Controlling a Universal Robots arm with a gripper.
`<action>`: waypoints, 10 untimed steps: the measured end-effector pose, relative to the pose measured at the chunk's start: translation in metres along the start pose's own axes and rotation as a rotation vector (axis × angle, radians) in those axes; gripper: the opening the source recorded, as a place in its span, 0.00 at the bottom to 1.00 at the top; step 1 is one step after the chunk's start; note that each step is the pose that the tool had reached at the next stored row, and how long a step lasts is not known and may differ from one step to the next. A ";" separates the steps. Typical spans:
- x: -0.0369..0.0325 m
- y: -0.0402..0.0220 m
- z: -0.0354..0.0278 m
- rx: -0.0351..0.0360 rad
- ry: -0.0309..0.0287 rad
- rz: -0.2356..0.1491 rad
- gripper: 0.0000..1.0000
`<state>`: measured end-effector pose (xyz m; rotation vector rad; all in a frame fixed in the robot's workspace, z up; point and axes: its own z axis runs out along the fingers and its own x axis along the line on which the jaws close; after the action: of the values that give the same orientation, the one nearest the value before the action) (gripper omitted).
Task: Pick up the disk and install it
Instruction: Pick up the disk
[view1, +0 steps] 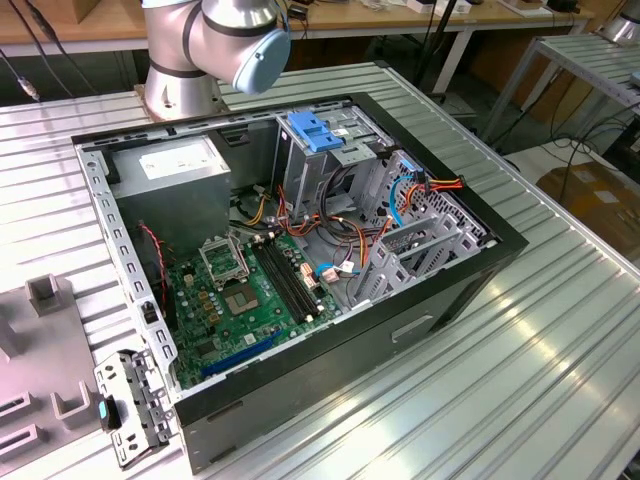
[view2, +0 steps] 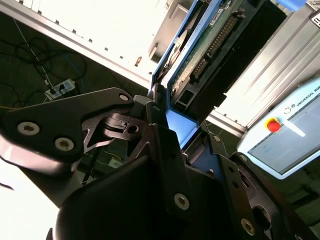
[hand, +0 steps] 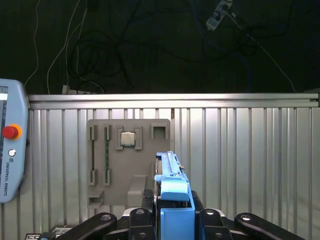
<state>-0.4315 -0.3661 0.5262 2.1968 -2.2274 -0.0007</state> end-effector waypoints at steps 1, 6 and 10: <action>0.0000 -0.0012 0.0000 0.0000 0.0000 0.000 0.37; -0.0001 -0.0080 0.0000 0.0001 0.0000 0.000 0.37; 0.0010 -0.0109 0.0013 0.0000 0.0000 0.000 0.37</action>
<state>-0.4206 -0.3673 0.5249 2.1968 -2.2274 -0.0007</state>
